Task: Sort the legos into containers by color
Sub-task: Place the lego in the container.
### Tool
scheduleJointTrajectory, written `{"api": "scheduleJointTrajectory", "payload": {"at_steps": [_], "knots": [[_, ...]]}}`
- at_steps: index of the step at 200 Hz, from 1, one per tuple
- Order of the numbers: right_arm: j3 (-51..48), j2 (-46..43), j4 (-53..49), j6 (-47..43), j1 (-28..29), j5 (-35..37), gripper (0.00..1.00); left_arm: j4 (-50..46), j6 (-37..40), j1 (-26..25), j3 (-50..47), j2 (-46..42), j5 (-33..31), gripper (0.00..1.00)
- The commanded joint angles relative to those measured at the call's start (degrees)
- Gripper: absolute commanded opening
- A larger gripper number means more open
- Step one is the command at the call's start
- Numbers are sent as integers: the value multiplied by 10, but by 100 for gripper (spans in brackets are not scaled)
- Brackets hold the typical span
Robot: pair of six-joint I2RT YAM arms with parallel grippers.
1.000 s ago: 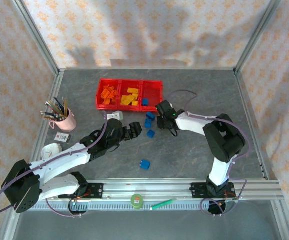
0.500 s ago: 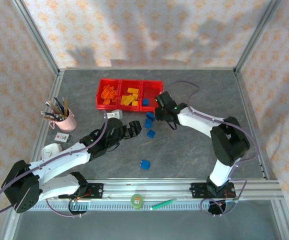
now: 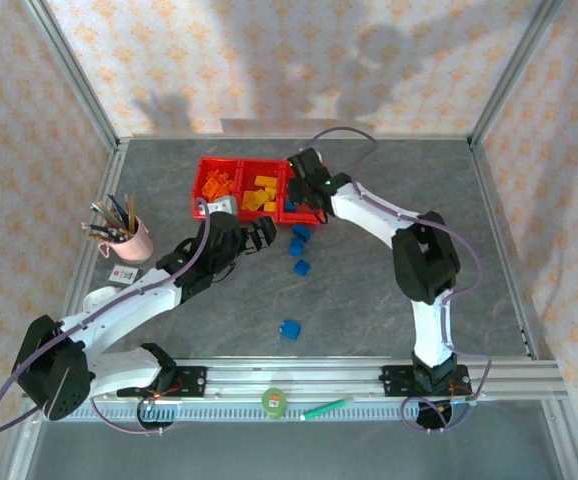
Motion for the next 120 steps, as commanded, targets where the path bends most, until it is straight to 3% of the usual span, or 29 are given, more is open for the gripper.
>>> {"api": "scheduleJointTrajectory", "payload": {"at_steps": [1,54,120], "knots": [[47,27,-32,3,-11,30,27,-9,14,10,20,12,9,99],[60,59,-30,2,-11,47,32,-2,13,17,15,19,13,99],[59,30,-29,-7,-11,34,48,-4,14,21,19,16,16,99]]}}
